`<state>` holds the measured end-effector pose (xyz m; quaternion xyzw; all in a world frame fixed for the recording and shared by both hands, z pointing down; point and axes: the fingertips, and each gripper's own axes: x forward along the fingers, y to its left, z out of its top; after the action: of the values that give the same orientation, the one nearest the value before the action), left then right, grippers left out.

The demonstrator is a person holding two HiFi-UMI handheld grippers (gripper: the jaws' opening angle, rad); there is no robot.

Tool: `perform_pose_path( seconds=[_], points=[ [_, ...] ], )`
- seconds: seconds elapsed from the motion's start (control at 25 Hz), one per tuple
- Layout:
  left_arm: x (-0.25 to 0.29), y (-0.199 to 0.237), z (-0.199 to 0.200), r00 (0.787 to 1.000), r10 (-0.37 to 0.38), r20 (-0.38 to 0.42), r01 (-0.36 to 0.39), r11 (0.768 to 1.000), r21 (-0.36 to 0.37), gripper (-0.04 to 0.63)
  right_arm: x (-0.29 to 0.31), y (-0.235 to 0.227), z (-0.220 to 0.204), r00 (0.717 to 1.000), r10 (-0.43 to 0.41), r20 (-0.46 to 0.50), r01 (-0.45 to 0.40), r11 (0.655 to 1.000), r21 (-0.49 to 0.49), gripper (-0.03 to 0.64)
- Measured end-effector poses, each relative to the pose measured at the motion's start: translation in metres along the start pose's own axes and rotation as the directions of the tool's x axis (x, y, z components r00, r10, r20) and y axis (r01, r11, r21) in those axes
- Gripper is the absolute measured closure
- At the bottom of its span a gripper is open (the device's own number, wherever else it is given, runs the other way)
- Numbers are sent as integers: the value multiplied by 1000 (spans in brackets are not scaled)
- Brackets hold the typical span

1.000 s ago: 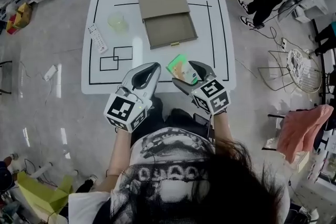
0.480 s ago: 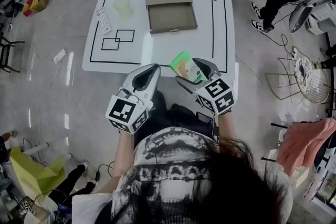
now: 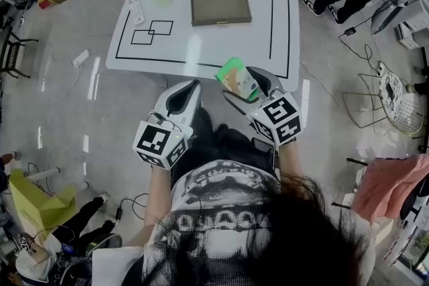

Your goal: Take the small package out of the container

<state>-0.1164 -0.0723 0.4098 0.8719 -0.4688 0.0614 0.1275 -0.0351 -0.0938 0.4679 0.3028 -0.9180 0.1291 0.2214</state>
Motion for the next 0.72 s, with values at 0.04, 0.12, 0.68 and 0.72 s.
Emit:
perform_pose_path(
  seconds=[0.04,0.12,0.68,0.72],
  points=[
    [-2,-3,-2,1000,2,-2,-2,1000,0,595,-3,2,0,1000,-2,6,2,1000,-2,253],
    [-7,-8,-5,1000,8,-3,-7,1000,1,595,-8,5,0,1000,-7,23,7,1000,-3,253],
    [-23,-23,-11,1000,31,-1,-31,999,10,595,-27,18,6,997,-5,83,9,999,-53,253],
    [-23,-23,-11,999,32,0,-32,999,11,595,-27,19,5,997,-4,82,9,998,-57,253]
  ],
)
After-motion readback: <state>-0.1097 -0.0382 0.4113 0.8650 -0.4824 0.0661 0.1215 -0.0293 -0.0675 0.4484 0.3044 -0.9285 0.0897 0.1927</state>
